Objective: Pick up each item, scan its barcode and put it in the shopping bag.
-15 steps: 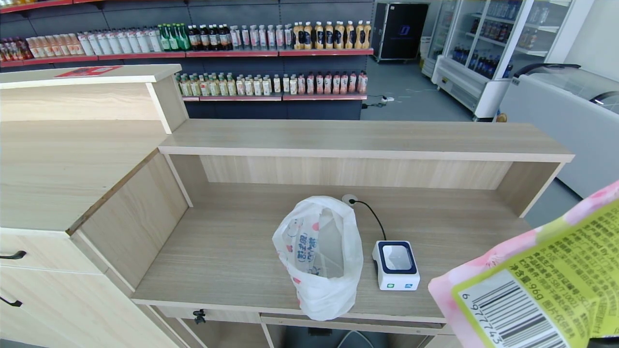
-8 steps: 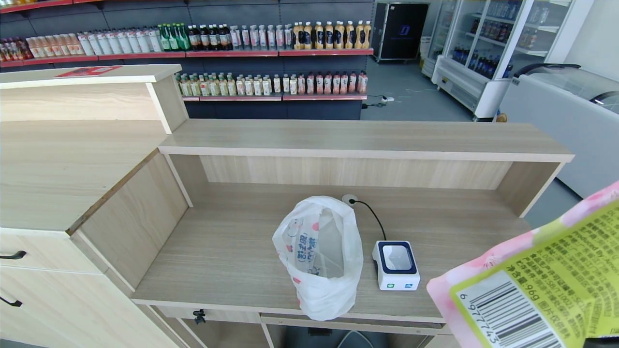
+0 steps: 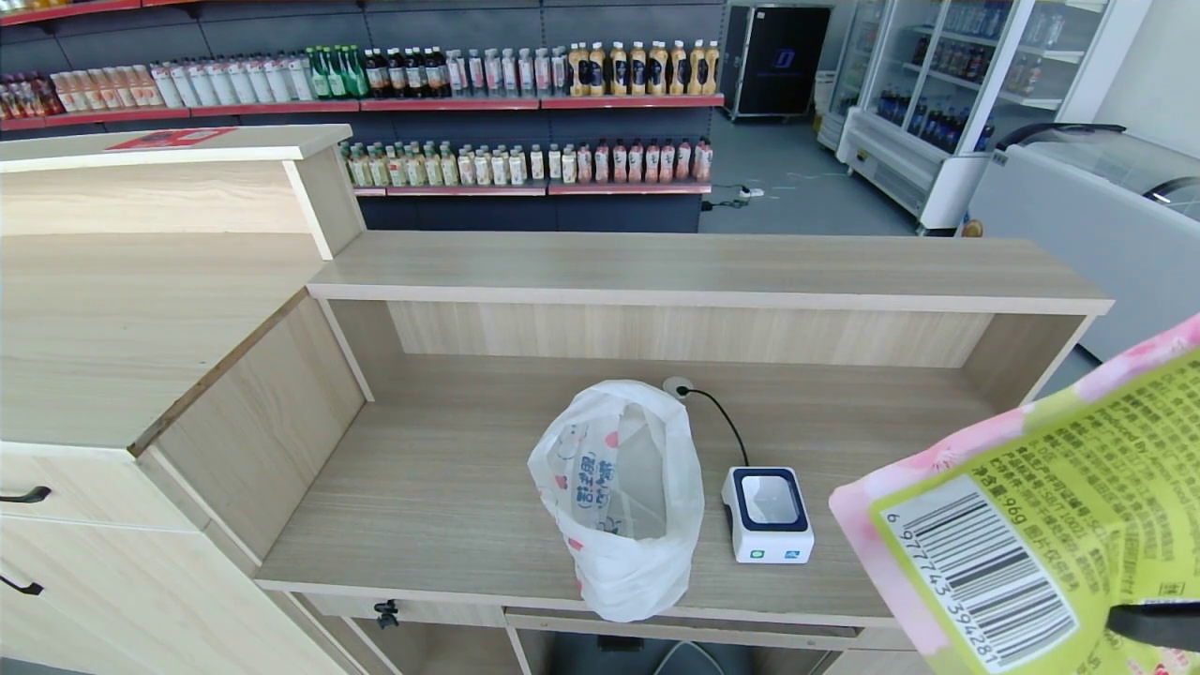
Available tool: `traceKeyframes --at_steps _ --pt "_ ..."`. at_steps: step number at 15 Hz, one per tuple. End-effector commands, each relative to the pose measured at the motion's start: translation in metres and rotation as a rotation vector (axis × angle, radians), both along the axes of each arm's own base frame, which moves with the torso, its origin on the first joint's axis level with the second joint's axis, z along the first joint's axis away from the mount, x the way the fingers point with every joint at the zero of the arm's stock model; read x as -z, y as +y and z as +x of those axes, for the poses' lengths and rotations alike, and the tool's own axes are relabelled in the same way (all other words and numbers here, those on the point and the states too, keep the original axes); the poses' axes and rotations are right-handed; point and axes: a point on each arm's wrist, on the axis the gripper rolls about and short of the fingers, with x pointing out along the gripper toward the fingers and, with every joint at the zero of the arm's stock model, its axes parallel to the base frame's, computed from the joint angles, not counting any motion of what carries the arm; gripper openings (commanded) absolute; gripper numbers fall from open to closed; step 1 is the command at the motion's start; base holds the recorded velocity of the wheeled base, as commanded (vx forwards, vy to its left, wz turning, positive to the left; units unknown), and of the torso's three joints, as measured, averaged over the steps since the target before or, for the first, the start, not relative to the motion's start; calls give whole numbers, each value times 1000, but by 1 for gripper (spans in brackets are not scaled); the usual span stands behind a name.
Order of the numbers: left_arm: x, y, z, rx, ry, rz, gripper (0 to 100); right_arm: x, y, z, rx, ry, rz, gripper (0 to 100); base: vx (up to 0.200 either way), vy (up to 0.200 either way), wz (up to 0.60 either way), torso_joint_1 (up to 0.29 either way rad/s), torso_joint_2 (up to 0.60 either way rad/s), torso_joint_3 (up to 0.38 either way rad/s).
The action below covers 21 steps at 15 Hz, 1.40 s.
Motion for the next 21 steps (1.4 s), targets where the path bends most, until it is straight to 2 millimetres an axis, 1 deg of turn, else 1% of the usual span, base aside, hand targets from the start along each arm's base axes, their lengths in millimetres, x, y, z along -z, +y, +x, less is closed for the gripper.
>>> traceKeyframes --at_steps 1,2,3,4,5,6,7,8,9,10,11,12,13,14,15,18,21 --pt "0 0 0 0 -1 0 100 1 0 1 9 3 -5 0 0 0 0 0 0 0" --pt "0 0 0 0 -1 0 100 5 -6 12 119 -33 -91 0 0 0 0 0 0 0" --pt "0 0 0 0 -1 0 100 6 -8 16 155 -49 -120 0 0 0 0 0 0 0" --pt "0 0 0 0 -1 0 100 15 -33 48 470 -130 -412 0 0 0 0 0 0 0" --pt "0 0 0 0 -1 0 100 16 -44 59 571 -142 -496 0 0 0 0 0 0 0" --pt "0 0 0 0 -1 0 100 24 -56 79 660 -165 -567 0 0 0 0 0 0 0" --pt "0 0 0 0 -1 0 100 32 -65 95 694 -241 -660 0 0 0 0 0 0 0" --pt "0 0 0 0 -1 0 100 41 -79 108 710 -333 -767 0 0 0 0 0 0 0" --pt "0 0 0 0 -1 0 100 45 -93 119 697 -445 -860 0 0 0 0 0 0 0" --pt "0 0 0 0 -1 0 100 48 -102 133 641 -545 -924 0 0 0 0 0 0 0" --pt "0 0 0 0 -1 0 100 51 -105 142 590 -610 -938 0 0 0 0 0 0 0" --pt "0 0 0 0 -1 0 100 53 -105 145 564 -634 -926 0 0 0 0 0 0 0" --pt "0 0 0 0 -1 0 100 58 -106 152 487 -713 -894 0 0 0 0 0 0 0" --pt "0 0 0 0 -1 0 100 60 -107 153 465 -745 -892 0 0 0 0 0 0 0" --pt "0 0 0 0 -1 0 100 60 -113 155 432 -822 -914 0 0 0 0 0 0 0" --pt "0 0 0 0 -1 0 100 62 -118 162 369 -945 -983 0 0 0 0 0 0 0" --pt "0 0 0 0 -1 0 100 67 -117 168 295 -1089 -1013 0 0 0 600 7 -1 2"
